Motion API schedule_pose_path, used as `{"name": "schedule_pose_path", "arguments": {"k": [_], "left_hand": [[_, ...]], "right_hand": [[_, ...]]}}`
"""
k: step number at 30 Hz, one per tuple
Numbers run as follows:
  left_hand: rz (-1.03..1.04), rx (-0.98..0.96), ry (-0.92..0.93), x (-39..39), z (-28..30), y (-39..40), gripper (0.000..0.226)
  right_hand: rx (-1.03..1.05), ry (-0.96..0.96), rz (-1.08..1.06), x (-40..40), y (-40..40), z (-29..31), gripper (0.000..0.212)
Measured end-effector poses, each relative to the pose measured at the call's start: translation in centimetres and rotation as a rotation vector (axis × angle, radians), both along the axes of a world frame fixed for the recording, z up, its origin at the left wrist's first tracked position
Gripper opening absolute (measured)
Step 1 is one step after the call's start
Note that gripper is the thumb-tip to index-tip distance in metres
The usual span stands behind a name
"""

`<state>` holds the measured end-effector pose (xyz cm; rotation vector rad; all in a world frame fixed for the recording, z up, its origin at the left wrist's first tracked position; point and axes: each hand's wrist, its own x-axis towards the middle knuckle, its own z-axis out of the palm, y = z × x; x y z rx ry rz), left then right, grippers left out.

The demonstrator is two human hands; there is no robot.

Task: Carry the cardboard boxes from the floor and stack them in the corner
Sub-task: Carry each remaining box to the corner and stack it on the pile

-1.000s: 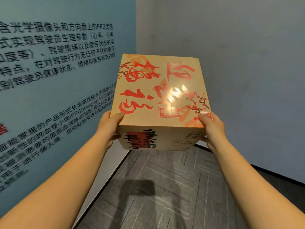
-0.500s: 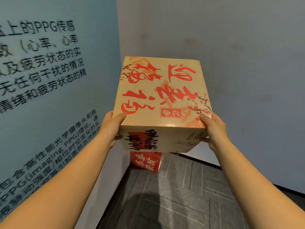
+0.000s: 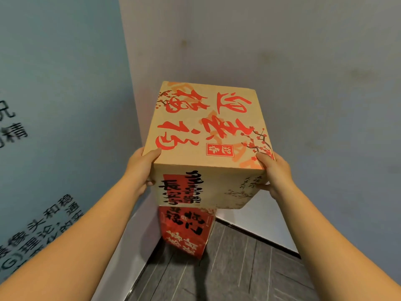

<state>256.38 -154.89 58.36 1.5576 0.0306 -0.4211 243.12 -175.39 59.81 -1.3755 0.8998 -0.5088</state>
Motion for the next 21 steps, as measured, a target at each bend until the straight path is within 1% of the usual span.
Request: {"name": "schedule_pose_path", "arguments": {"k": [4,9,17,21], "left_hand": [[0.028,0.039,0.017,3.4,-1.0,-3.2,0.014],[0.015,0.043,0.073,6.3,-3.2,-6.0,0.015],[-0.012,0.081,0.175,9.5,-7.2,-7.5,0.015],[-0.028,0.083,0.199,11.3,-9.2,-7.9,0.015]], "right_hand": [[0.031,0.041,0.023,4.2,-3.7,-0.9,0.007],[0.059,0.11,0.007,6.9,-6.5,-2.9,0.008],[0.115,0.17,-0.041,9.0,-7.0,-7.2,0.004],[0.12,0.188,-0.07,10.0,-7.1,-9.2,0.01]]}}
